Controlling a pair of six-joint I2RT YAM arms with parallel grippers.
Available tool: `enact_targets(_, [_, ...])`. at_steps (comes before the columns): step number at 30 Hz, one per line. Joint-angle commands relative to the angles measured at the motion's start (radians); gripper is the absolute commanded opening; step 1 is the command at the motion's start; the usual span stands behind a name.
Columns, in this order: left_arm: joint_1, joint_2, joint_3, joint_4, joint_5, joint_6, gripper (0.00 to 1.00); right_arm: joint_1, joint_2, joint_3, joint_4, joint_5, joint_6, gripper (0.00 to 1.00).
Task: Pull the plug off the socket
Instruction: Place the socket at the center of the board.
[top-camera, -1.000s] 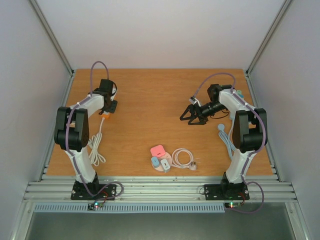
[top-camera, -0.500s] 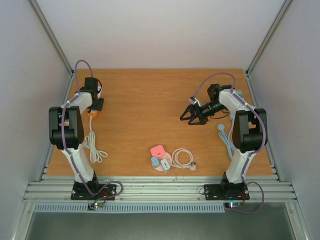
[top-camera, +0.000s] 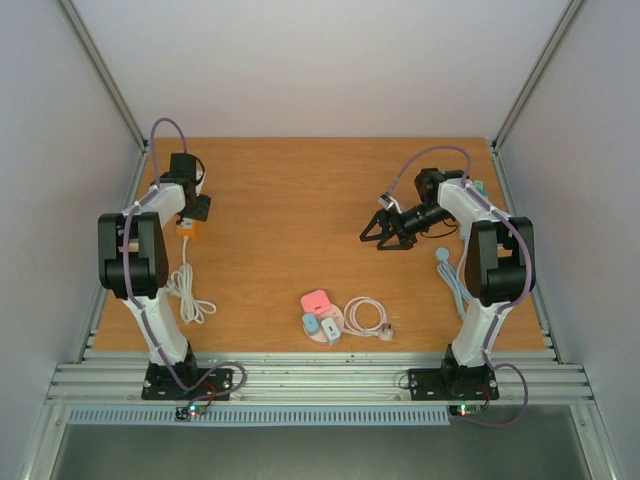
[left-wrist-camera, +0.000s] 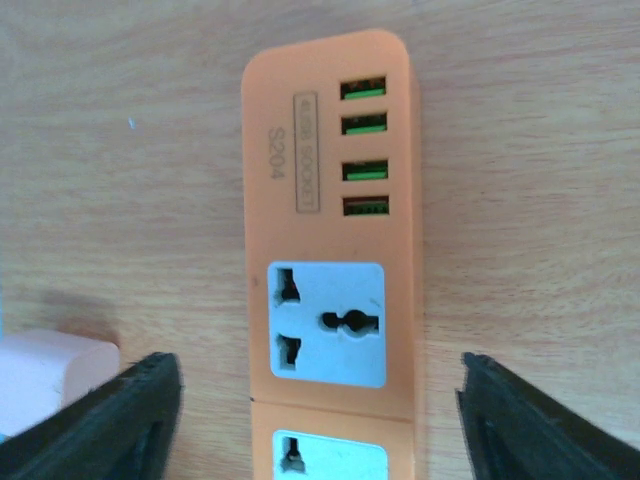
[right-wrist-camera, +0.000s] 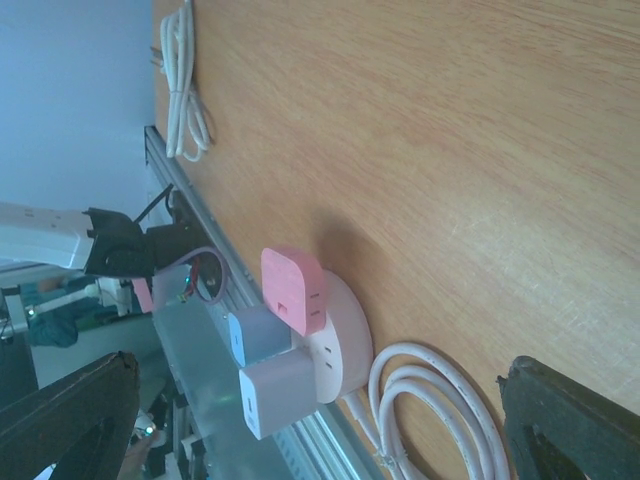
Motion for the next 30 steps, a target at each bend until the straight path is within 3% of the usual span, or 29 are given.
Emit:
enact_targets(1, [0.004, 0.009, 0.042, 0.011, -0.018, -0.006, 0.87, -0.005, -0.042, -0.007, 0.012, 0.012, 0.008, 0.98])
enact_targets(5, [0.005, -0.008, 0.049, 0.015, -0.015, -0.006, 0.99, -0.005, -0.052, -0.010, 0.023, 0.031, 0.011, 0.98])
enact_targets(8, [0.003, -0.040, 0.052, 0.019, 0.003, -0.002, 0.99, -0.006, -0.076, -0.012, 0.041, 0.077, 0.020, 0.98])
enact_targets(19, [-0.089, -0.255, -0.056, 0.042, 0.160, 0.051, 0.99, -0.048, -0.310, -0.042, 0.207, 0.653, 0.109, 0.98])
enact_targets(24, [-0.184, -0.368, -0.125, 0.006, 0.352, 0.095, 0.99, -0.191, -0.303, 0.023, 0.178, 0.728, 0.131, 0.98])
enact_targets(30, [-0.203, -0.456, -0.175, -0.037, 0.615, 0.074, 1.00, -0.337, -0.229, 0.060, 0.195, 0.816, 0.125, 0.98])
